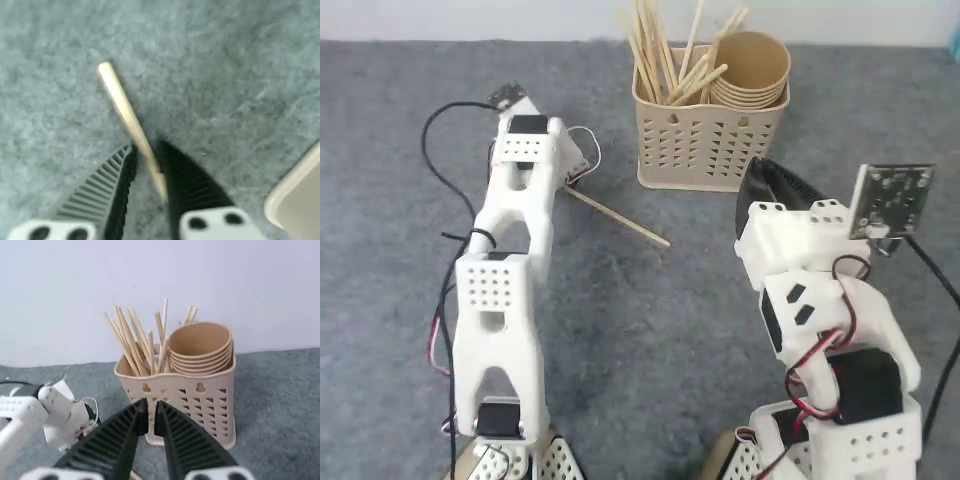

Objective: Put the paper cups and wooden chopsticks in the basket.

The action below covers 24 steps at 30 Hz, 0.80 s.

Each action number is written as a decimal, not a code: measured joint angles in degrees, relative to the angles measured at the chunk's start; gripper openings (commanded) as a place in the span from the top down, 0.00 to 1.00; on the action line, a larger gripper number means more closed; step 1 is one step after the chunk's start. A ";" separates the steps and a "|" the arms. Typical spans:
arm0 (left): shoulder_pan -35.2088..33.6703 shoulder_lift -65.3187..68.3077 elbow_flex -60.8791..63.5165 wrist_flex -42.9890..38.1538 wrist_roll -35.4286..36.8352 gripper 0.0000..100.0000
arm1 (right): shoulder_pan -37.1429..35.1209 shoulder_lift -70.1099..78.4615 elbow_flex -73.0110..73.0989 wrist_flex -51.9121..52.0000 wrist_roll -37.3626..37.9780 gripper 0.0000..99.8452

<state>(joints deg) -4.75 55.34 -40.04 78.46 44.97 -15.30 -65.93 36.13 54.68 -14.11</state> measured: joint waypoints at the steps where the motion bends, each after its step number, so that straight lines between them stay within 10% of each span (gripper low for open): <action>1: 0.00 1.85 -3.43 2.11 0.26 0.99 | 0.00 -0.09 0.53 0.00 0.00 0.96; 10: -0.35 9.23 -26.11 18.64 0.44 0.99 | -4.75 -4.66 15.21 0.00 -2.11 0.96; 24: 0.00 -5.89 -49.23 20.22 -10.64 0.99 | -13.63 -11.60 40.26 -13.36 -2.29 0.96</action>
<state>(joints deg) -4.75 49.45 -89.27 98.68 34.33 -28.92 -77.54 76.40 41.32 -16.40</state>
